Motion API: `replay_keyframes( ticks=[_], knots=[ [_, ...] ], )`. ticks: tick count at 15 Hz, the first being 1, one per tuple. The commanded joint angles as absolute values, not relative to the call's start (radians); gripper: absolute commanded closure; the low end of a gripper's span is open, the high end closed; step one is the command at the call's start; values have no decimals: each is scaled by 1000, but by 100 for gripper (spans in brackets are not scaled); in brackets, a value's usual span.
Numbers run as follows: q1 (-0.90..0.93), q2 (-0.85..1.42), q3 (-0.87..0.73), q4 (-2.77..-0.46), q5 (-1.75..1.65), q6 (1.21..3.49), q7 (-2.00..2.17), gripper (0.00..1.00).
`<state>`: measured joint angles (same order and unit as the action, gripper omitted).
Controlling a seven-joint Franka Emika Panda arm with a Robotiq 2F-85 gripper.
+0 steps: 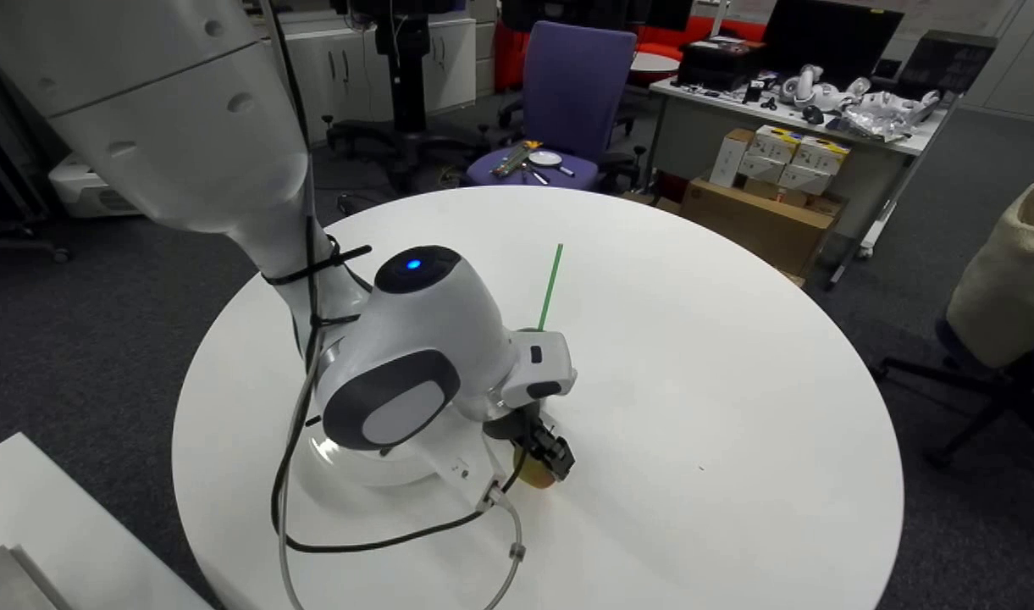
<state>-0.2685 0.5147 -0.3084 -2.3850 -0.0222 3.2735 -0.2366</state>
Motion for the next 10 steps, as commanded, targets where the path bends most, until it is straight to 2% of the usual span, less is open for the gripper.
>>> replay_keyframes(
  ticks=[1, 8, 10],
  knots=[
    [-152, 504, -408, -2444, 3, 3385, -165, 51],
    [-44, 540, -468, -2444, 110, 3499, -147, 51],
    [13, 545, -508, -2410, 157, 3455, -152, 51]
  ],
)
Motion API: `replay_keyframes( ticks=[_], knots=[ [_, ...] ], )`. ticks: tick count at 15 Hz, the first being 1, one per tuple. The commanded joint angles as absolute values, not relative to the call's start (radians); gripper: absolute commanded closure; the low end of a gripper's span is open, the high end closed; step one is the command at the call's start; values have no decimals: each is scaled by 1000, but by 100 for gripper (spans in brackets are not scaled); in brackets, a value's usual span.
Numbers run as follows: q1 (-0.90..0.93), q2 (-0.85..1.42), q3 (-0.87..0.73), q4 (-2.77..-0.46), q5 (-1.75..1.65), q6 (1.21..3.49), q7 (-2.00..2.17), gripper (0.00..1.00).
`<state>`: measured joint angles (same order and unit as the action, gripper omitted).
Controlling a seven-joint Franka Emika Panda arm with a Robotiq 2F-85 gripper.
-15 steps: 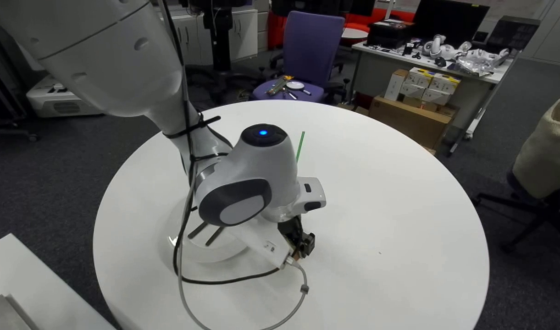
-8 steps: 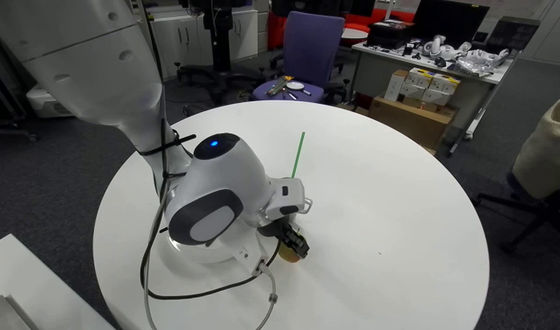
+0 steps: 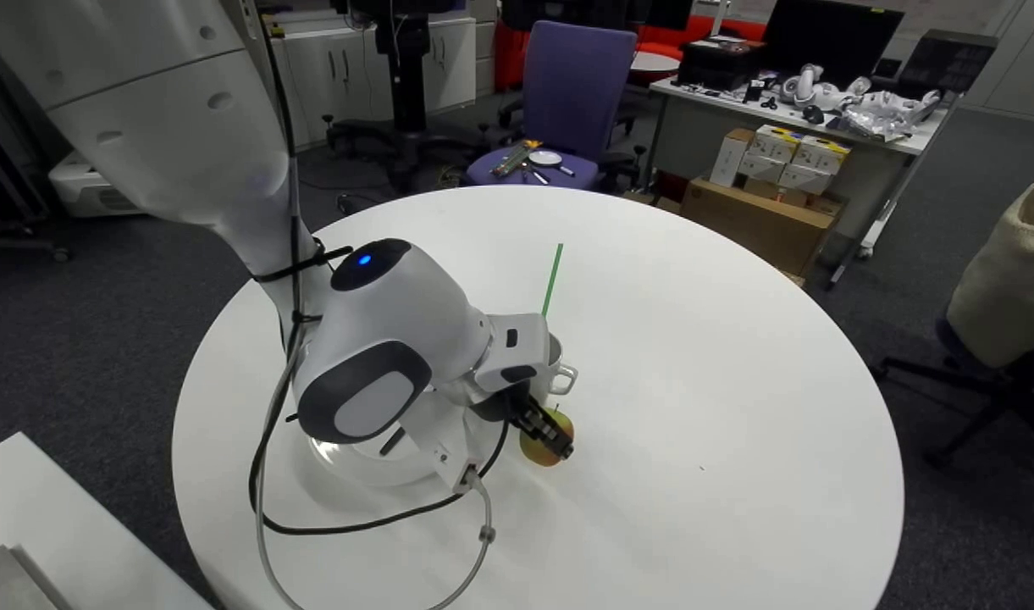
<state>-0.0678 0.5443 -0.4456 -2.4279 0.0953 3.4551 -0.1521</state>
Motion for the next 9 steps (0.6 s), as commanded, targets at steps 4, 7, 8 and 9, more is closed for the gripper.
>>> replay_keyframes(
  ticks=[4, 7, 8, 9],
  knots=[
    [104, 629, -558, -2338, 270, 3454, -116, 51],
    [116, 687, -540, -2334, 303, 3464, -118, 51],
    [109, 694, -536, -2334, 282, 3455, -103, 51],
    [103, 696, -528, -2338, 272, 3449, -100, 51]
  ],
)
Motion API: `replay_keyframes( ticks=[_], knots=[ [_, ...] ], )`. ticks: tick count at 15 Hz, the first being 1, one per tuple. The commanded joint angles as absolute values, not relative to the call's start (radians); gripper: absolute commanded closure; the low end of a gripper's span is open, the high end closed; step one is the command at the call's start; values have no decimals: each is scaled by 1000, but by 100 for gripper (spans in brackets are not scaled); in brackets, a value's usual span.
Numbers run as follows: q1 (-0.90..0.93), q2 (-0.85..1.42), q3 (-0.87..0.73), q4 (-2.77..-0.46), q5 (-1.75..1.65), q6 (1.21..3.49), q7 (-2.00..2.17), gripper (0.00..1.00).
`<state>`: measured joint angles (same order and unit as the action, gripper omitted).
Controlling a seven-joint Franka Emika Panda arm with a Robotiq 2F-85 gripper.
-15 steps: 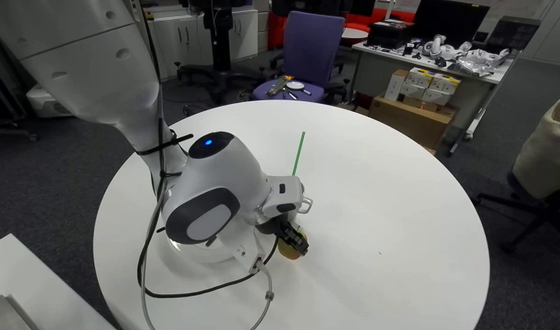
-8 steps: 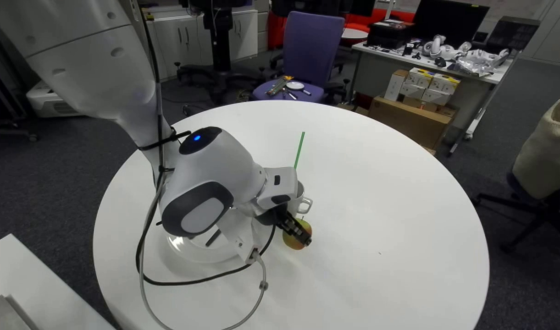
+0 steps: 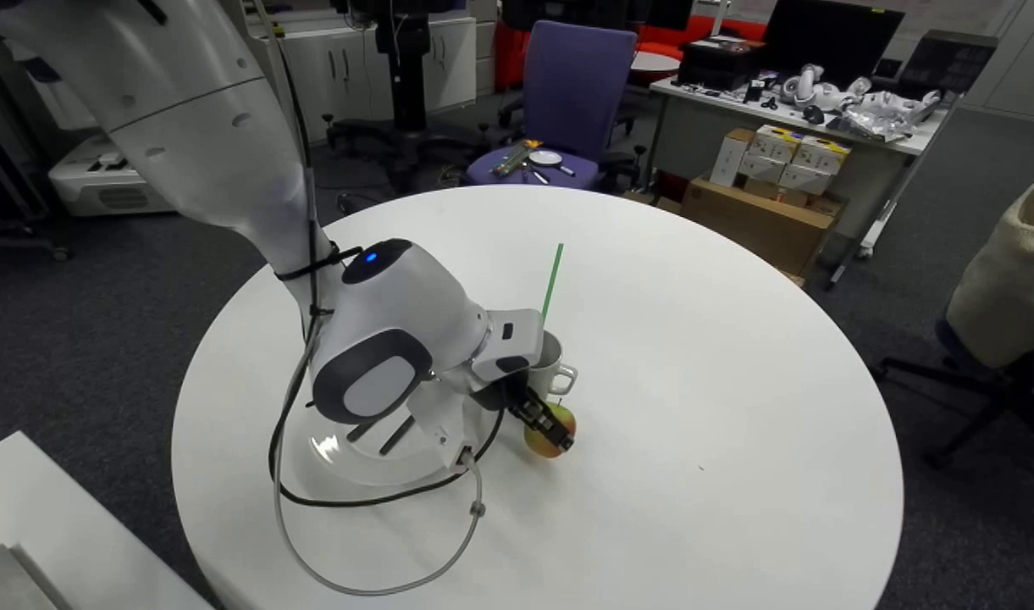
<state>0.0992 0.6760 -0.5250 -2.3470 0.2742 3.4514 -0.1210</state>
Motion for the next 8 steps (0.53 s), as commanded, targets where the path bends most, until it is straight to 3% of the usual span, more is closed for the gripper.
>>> replay_keyframes(
  ticks=[1, 8],
  knots=[
    [98, 698, -524, -2341, 265, 3447, -96, 51],
    [-30, 584, -436, -2377, 96, 3364, -138, 51]
  ],
)
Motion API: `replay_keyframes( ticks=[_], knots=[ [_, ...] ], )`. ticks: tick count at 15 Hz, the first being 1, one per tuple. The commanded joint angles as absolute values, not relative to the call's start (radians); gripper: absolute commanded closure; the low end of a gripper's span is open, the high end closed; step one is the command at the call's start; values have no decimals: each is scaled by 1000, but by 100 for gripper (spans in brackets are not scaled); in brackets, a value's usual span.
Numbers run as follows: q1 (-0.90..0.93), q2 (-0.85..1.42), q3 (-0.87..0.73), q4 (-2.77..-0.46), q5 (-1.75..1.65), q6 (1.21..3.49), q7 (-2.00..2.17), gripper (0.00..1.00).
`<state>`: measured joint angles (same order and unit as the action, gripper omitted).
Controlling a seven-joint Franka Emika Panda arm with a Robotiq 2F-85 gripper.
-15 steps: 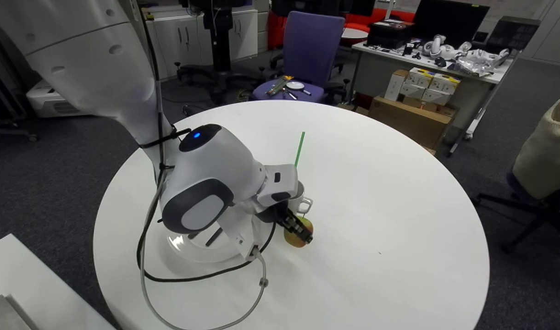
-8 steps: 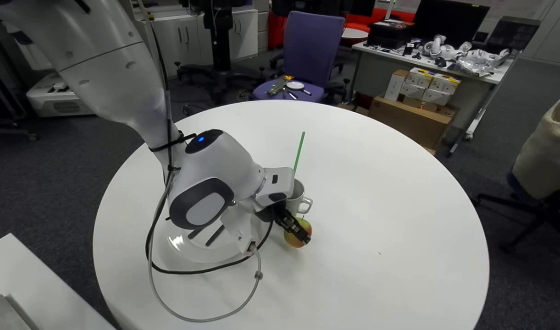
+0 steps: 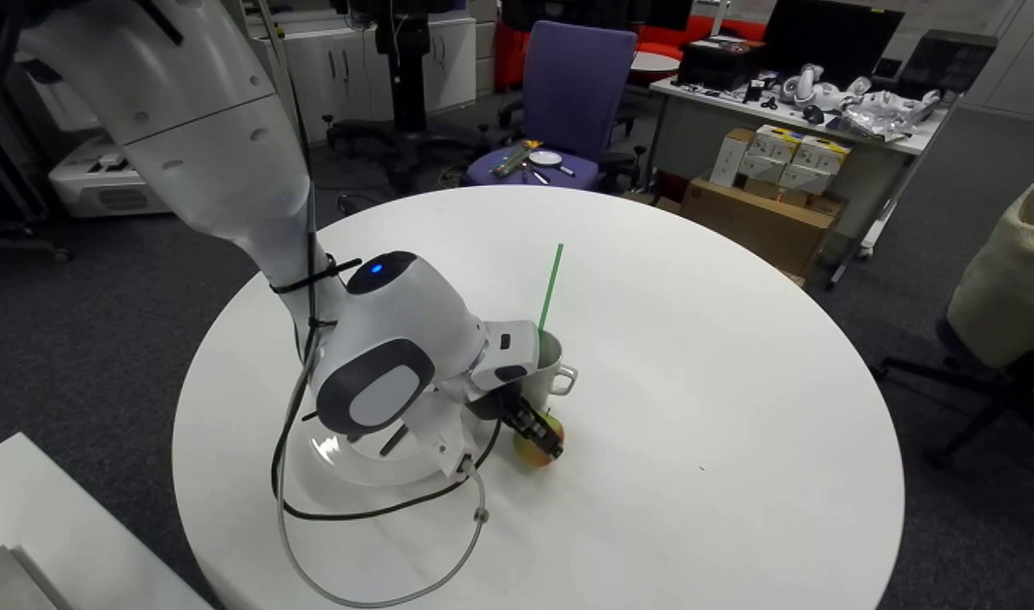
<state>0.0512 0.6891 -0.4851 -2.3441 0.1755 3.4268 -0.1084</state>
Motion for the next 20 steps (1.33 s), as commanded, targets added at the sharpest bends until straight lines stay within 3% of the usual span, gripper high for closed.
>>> replay_keyframes(
  ticks=[1, 7, 9, 11, 20],
  knots=[
    [-51, 572, -425, -2376, 76, 3347, -136, 51],
    [-164, 515, -347, -2377, -4, 3280, -124, 51],
    [-189, 509, -327, -2377, -15, 3271, -124, 7],
    [-213, 507, -308, -2376, -23, 3269, -124, 0],
    [-338, 473, -209, -2376, -61, 3234, -132, 0]
  ],
)
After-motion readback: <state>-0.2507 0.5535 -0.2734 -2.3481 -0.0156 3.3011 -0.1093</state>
